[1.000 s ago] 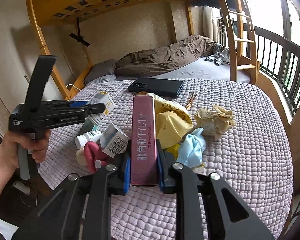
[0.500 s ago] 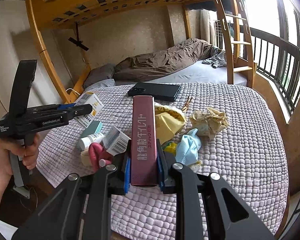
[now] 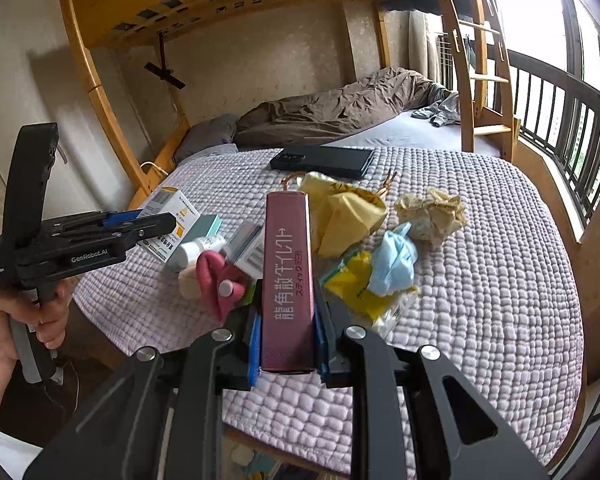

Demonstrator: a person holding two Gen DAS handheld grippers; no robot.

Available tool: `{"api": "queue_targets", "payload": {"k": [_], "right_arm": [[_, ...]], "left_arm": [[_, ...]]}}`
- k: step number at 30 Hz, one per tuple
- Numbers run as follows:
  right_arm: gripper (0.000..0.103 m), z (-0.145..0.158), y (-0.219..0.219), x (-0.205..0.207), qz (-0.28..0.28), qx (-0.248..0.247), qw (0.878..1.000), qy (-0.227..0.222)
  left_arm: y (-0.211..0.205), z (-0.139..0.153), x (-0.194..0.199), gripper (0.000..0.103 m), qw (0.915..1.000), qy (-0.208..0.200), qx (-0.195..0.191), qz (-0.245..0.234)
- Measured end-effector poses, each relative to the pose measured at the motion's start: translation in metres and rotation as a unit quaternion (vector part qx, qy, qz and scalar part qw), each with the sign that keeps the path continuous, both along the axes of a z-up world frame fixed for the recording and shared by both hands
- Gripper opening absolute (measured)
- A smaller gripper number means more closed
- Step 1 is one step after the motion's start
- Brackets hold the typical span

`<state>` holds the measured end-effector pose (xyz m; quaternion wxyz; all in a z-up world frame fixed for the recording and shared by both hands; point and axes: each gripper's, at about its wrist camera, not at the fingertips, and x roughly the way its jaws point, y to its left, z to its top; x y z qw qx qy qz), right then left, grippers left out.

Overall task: Collect trash
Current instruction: 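Carry the medicine box and pink box with both tools over the white bin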

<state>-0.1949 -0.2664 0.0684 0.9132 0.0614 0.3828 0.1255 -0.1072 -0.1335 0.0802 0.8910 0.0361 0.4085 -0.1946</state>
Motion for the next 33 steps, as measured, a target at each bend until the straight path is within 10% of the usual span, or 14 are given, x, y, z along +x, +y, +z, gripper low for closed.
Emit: {"api": "queue_targets", "payload": {"k": [33], "right_arm": [[0.021, -0.010, 0.019, -0.085, 0.028, -0.001, 0.999, 0.026]], "left_arm": [[0.002, -0.020, -0.092, 0.039, 0.9993, 0.021, 0.028, -0.012]]}}
